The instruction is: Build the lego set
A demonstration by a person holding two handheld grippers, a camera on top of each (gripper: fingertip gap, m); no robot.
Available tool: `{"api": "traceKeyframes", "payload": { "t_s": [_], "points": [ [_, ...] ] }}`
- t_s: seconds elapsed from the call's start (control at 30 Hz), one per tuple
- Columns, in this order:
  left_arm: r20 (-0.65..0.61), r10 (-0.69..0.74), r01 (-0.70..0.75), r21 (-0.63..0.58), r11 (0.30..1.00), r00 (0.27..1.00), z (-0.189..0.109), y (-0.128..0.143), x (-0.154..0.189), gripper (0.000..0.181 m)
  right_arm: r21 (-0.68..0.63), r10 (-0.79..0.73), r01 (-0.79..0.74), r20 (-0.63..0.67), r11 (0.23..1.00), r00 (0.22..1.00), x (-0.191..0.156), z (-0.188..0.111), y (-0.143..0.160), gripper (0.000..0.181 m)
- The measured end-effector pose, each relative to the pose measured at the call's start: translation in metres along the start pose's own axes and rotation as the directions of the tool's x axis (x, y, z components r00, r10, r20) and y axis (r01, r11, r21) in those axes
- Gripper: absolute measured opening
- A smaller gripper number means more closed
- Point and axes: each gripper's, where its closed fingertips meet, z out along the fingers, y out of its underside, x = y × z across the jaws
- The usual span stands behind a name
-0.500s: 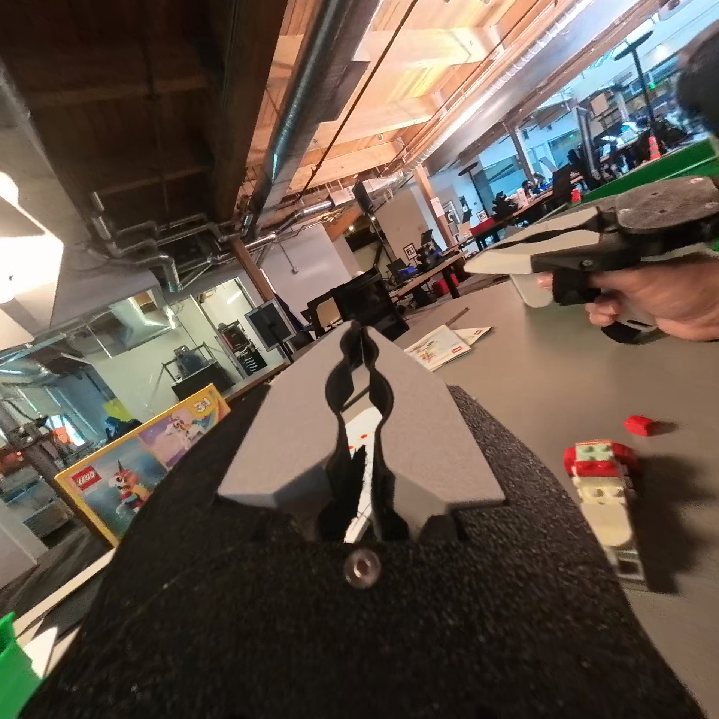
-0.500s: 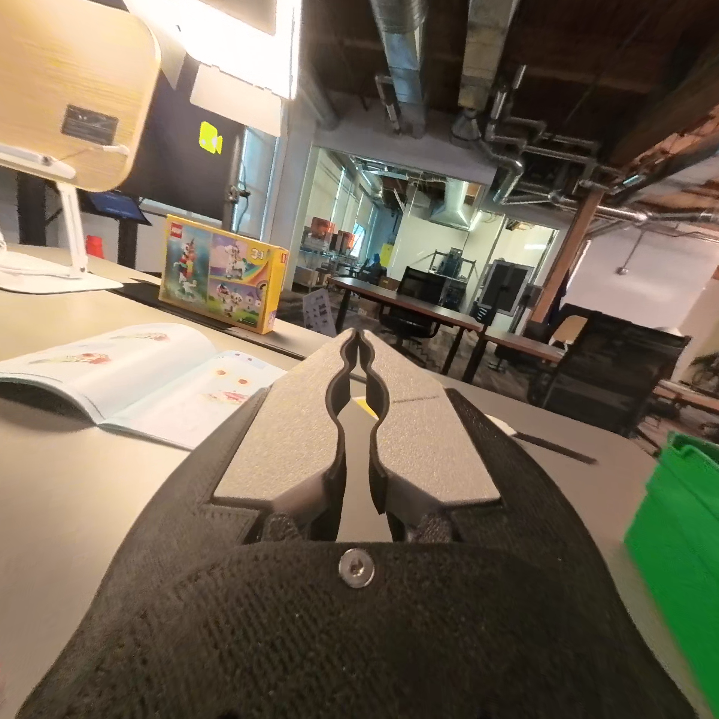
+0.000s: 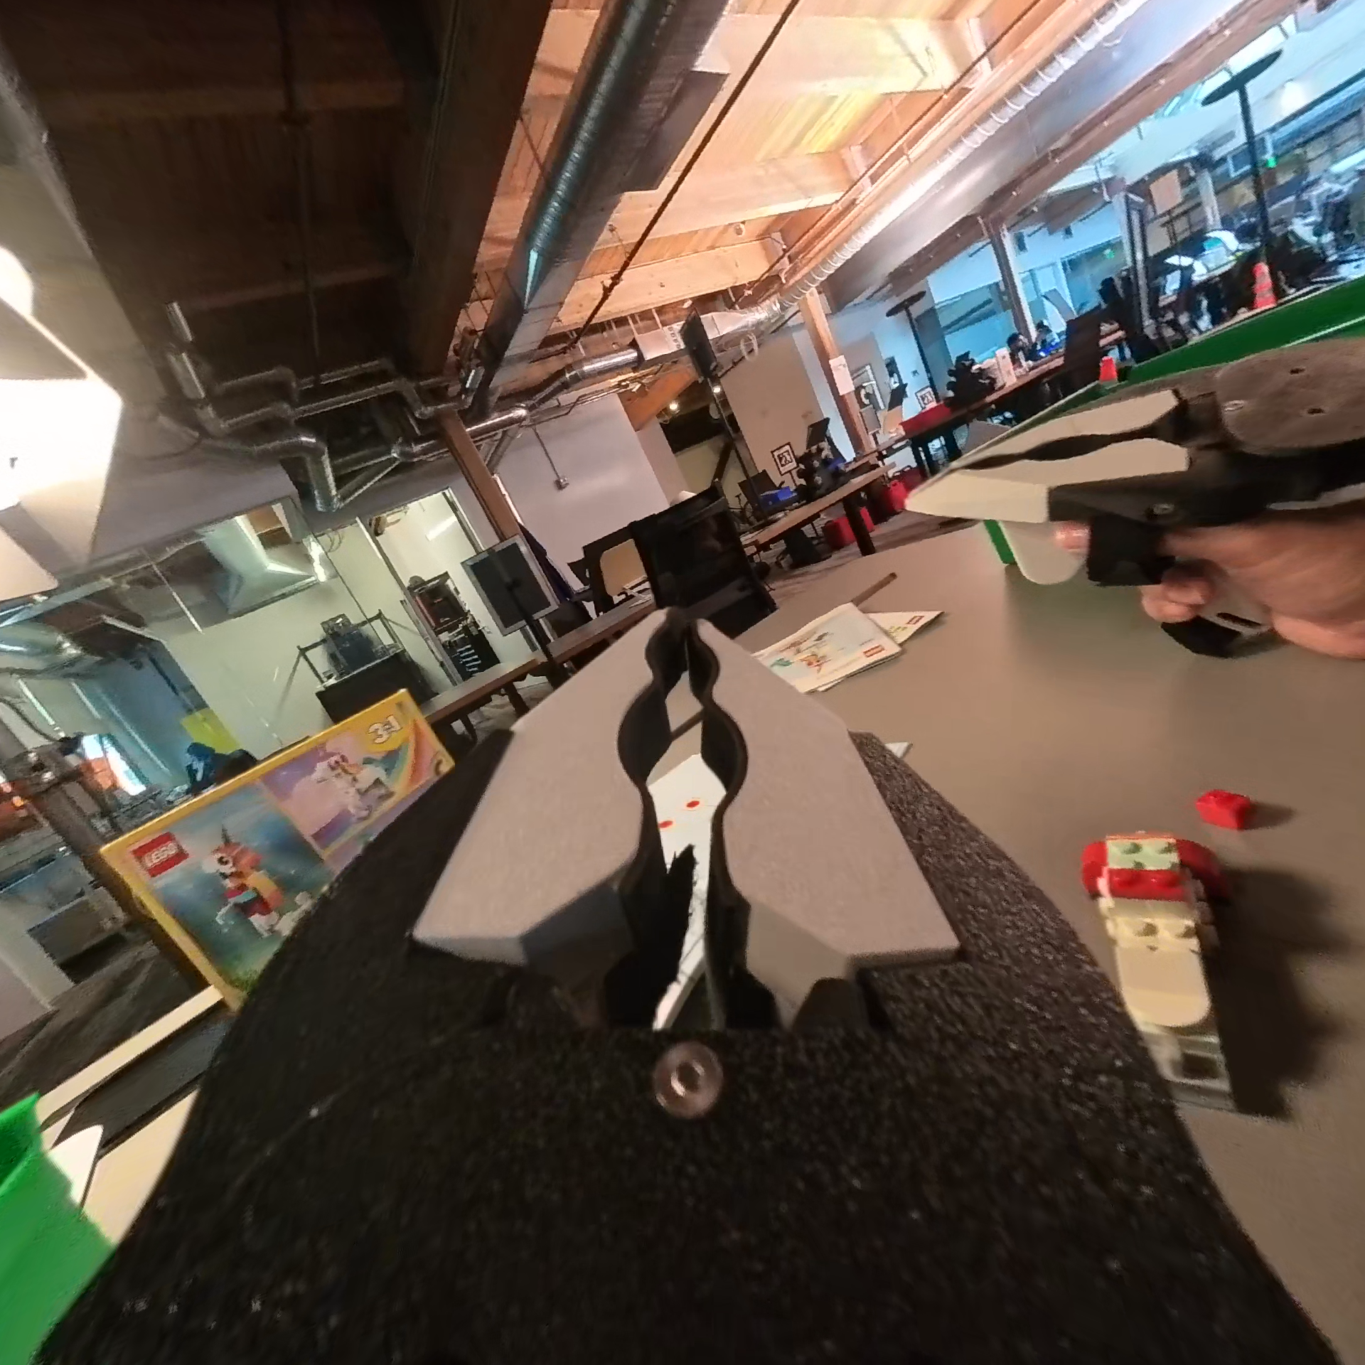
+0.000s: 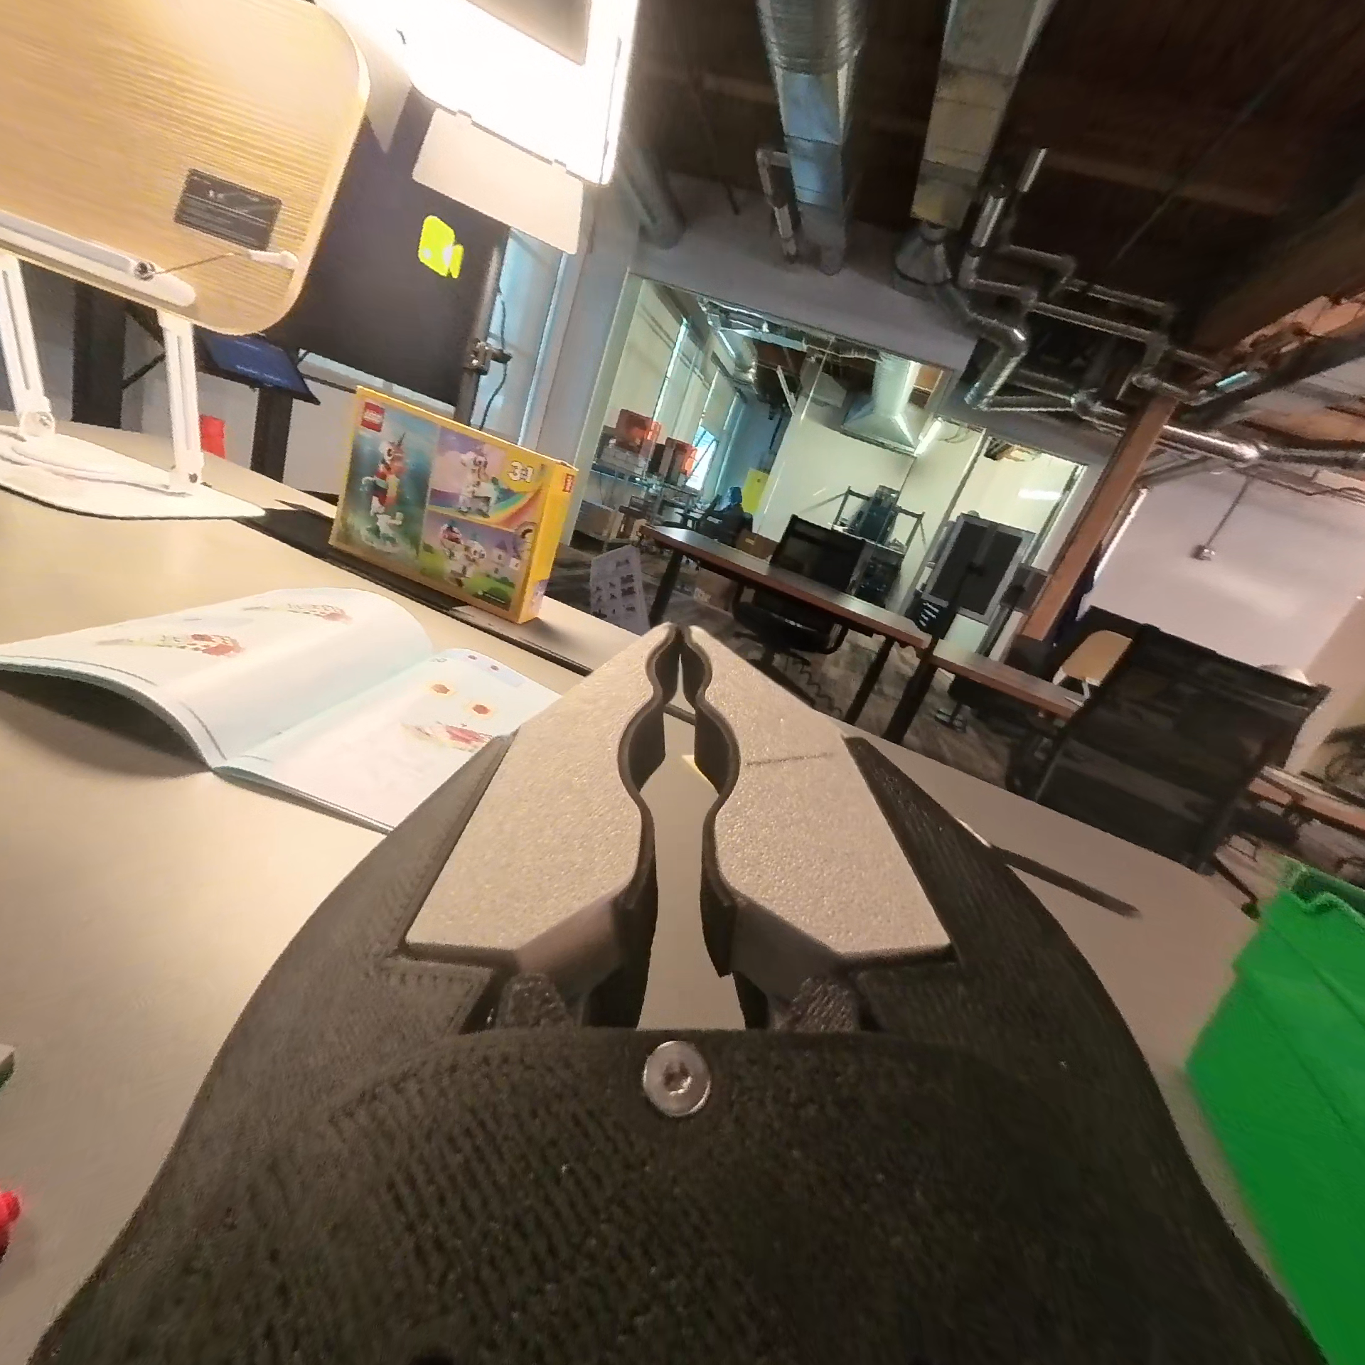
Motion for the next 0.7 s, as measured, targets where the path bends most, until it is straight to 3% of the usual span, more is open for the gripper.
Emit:
{"api": "traceKeyframes", "payload": {
  "t_s": [0.33, 0.53, 0.7],
  "points": [
    [0.051, -0.159, 0.16, -0.02, 0.987, 0.986, 0.005, 0.016, -0.015, 0.0, 0.005, -0.013, 0.012, 0.05, 1.0, 0.999, -0.009, 0.003, 0.0, 0.0],
    [0.078, -0.119, 0.12, -0.009, 0.993, 0.99, 0.003, 0.015, -0.019, 0.0, 0.01, -0.037, 0.036, 0.102, 0.999, 0.994, -0.019, 0.006, 0.0, 0.0],
    [0.204, -0.068, 0.079, -0.047, 0.996, 0.977, -0.009, 0.02, -0.04, 0.0, -0.013, -0.028, 0.032, 0.255, 0.999, 0.966, -0.046, 0.004, 0.0, 0.0]
  ]
}}
